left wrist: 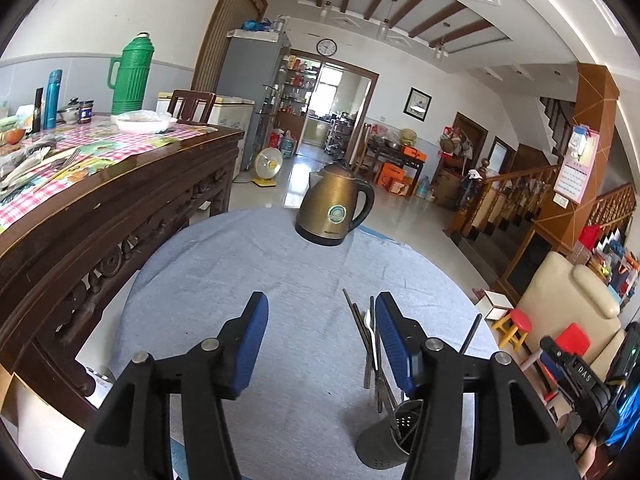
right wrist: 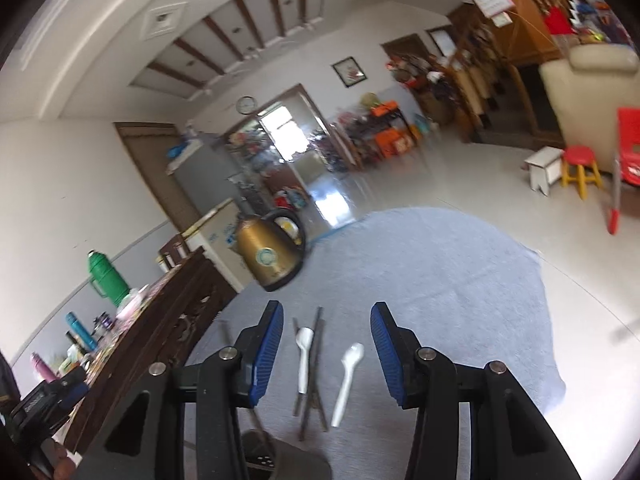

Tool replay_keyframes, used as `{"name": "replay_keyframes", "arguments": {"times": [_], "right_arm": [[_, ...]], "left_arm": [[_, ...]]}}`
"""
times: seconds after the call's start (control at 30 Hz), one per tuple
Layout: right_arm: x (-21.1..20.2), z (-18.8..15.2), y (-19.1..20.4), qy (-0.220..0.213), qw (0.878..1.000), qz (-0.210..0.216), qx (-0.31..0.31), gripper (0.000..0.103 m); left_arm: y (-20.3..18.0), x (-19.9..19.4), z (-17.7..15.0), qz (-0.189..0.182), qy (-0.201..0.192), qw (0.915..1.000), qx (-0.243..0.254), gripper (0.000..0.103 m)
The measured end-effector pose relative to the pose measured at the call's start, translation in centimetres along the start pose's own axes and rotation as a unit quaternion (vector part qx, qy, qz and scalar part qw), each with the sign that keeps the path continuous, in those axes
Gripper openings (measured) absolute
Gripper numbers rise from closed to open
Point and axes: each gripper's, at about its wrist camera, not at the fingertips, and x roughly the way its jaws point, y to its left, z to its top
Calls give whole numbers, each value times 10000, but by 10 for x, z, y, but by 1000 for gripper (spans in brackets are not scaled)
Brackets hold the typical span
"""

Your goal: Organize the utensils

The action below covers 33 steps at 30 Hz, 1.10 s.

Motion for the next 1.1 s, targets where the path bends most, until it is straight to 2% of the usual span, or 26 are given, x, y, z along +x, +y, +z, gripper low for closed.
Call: {"name": "replay_keyframes", "arguments": {"times": [0.2,0.4,0.57,0.67,0.83,1.1], "right_arm": [[-1,-3,-18,130,9998,-122,-3,49],[10,-8,-22,386,9990,-222,18,49],[19,-12,-27,556,9981,-270,80,49],[23,-13,-22,601,9978,-284,43,49],[27,-17,-17,669,9973,-297,36,49],[27,-22,4,743,9969,-167,-178,49]], "left_arm": [[12,3,0,118,6,9999,-104,57],[32,12,2,426,66,9989,-189,58],[38,26,-4,596,297,9977,-156,58],[37,41,-11,698,528,9962,-21,64],[43,58,-22,928,849,9920,49,64],[52,57,-27,1266,873,9881,53,64]]}}
